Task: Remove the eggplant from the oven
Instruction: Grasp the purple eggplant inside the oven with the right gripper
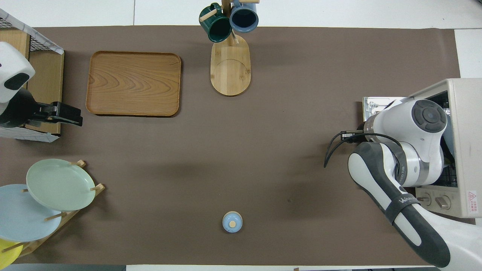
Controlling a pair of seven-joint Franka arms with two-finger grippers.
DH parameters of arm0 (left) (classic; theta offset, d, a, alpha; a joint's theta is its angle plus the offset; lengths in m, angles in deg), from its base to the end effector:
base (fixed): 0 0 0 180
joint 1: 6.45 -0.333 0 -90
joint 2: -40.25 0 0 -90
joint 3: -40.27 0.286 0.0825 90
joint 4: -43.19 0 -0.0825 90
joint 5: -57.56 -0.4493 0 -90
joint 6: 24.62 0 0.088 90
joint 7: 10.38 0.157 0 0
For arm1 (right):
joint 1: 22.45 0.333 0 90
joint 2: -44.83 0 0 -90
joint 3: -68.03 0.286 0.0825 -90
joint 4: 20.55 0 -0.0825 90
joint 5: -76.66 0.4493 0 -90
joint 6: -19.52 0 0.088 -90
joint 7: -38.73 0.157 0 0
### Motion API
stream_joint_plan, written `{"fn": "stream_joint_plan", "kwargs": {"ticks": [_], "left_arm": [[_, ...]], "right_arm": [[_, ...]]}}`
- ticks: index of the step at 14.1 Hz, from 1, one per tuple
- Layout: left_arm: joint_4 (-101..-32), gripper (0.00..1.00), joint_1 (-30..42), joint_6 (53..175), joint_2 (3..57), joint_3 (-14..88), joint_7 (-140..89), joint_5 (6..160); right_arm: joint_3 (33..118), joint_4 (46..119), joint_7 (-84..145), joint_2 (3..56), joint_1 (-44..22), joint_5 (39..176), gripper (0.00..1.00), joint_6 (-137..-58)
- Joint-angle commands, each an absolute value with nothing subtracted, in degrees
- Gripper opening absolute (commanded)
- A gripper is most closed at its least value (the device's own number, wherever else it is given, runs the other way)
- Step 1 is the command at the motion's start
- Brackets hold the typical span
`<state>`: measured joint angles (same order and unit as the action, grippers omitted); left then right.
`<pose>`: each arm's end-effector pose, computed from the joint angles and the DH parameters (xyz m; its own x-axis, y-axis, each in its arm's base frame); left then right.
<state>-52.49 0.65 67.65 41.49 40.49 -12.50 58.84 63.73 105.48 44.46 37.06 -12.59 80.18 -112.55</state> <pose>0.6078 -0.0768 0.5080 0.9959 -0.0820 -0.0387 -0.0813 -0.9965 0.0209 0.5821 0.0592 0.1945 0.9985 -0.0437 -0.0336 -0.0448 -0.9985 -0.0310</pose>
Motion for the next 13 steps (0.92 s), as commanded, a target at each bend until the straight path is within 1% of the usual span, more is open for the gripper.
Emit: {"fn": "stream_joint_plan", "kwargs": {"ticks": [1, 2, 3, 5, 9, 10, 13], "left_arm": [[-53.58, 1.0, 0.58, 68.02, 42.62, 40.62, -12.4, 58.79], [-53.58, 1.0, 0.58, 68.02, 42.62, 40.62, -12.4, 58.79], [-53.58, 1.0, 0.58, 68.02, 42.62, 40.62, -12.4, 58.79], [-53.58, 1.0, 0.58, 68.02, 42.62, 40.62, -12.4, 58.79], [-53.58, 1.0, 0.58, 68.02, 42.62, 40.62, -12.4, 58.79], [-53.58, 1.0, 0.58, 68.02, 42.71, 40.62, -12.4, 58.79], [-53.58, 1.0, 0.58, 68.02, 42.62, 40.62, -12.4, 58.79]], "right_arm": [[63.11, 98.31, 45.67, 38.94, -12.34, 81.49, 0.02, -101.72], [62.59, 96.8, 45.67, 39.73, -12.87, 80.97, 0.27, -97.85], [62.58, 96.0, 45.41, 40.78, -14.87, 79.83, 0.31, -95.29], [62.67, 96.08, 45.15, 41.75, -17.87, 75.8, 0.33, -92.72], [62.76, 98.72, 38.93, 42.72, -22.62, 74.9, 0.33, -93.86], [62.85, 99.41, 36.47, 42.81, -24.02, 74.9, 0.33, -94.55], [62.85, 103.45, 35.22, 43.95, -24.65, 74.9, 0.33, -99.29]]}}
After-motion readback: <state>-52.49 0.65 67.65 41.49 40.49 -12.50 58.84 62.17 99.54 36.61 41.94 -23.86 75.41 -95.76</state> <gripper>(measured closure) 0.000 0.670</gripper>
